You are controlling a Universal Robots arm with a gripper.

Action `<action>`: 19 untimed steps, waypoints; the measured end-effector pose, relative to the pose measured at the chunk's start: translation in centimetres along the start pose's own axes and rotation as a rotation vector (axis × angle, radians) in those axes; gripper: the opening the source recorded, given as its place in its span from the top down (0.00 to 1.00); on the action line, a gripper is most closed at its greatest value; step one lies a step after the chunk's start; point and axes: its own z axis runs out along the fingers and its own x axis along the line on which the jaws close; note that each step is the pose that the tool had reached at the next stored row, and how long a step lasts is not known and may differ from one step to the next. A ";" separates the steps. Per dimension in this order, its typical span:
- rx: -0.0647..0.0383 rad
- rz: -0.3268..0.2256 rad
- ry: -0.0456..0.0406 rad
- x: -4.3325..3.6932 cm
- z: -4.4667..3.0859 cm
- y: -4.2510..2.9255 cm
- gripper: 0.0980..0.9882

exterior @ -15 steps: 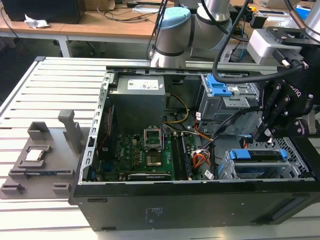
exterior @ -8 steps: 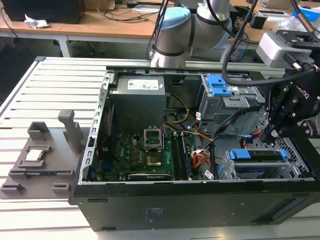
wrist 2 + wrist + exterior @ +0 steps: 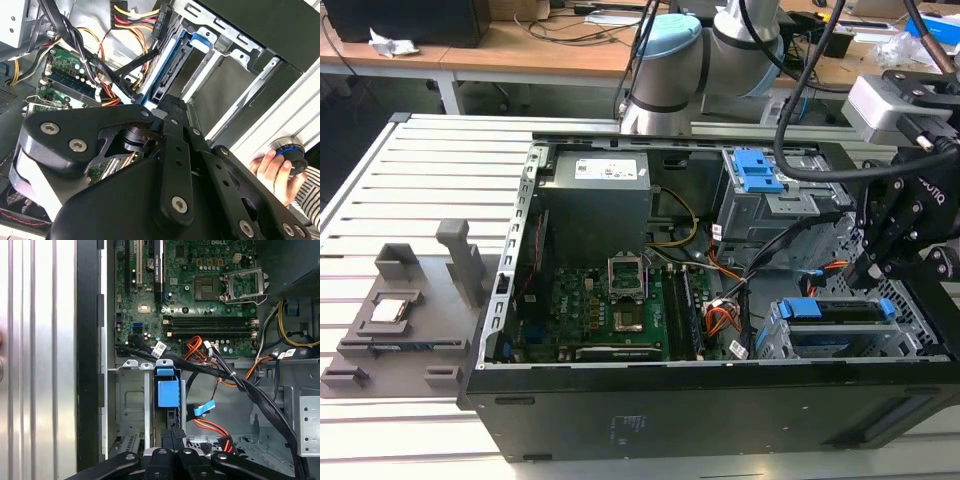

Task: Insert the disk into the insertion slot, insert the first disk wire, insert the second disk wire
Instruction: 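Insert the disk into the insertion slot, then insert the first disk wire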

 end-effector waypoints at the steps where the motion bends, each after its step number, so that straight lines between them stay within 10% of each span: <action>1: 0.000 0.000 0.0000 0.00 0.18 -0.08 0.99; 19: -0.002 0.000 0.0000 -0.02 1.03 -0.88 0.99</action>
